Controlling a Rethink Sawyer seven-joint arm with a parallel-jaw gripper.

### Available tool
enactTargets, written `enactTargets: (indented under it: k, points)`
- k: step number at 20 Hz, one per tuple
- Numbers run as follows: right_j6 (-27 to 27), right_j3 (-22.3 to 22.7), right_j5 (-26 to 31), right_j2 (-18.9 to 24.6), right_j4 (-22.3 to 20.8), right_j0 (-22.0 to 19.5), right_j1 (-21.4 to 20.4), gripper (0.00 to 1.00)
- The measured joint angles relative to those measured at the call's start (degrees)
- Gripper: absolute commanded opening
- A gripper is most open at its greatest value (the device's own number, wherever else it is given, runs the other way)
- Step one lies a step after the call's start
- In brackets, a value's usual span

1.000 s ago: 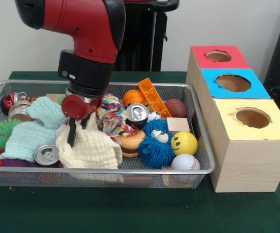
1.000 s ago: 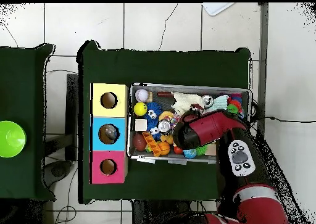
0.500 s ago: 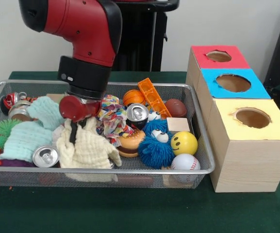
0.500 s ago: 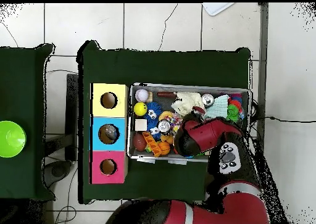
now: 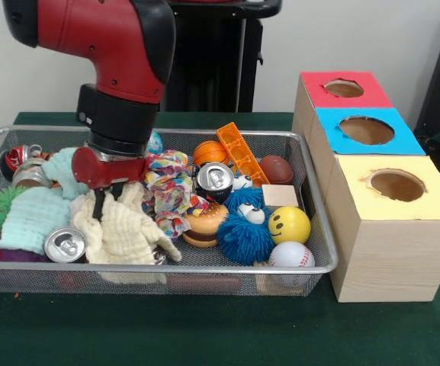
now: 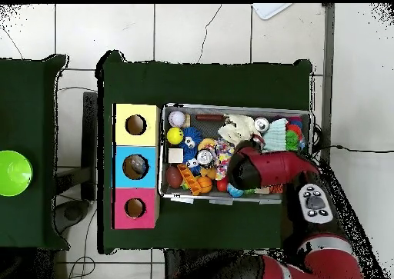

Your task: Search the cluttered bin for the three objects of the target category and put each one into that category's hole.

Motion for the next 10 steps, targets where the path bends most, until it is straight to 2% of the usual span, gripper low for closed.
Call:
enactTargets:
  k: [4, 5, 10]
  points:
    - [0.0, 2.2, 5.0, 5.2, 6.1, -5.9, -1.1, 0.00]
    - [0.0, 3.3, 7.5, 7.7, 9.3, -8.8, -1.6, 0.00]
    - [0.0, 5.0, 11.0, 10.9, 14.2, -12.1, -1.9, 0.00]
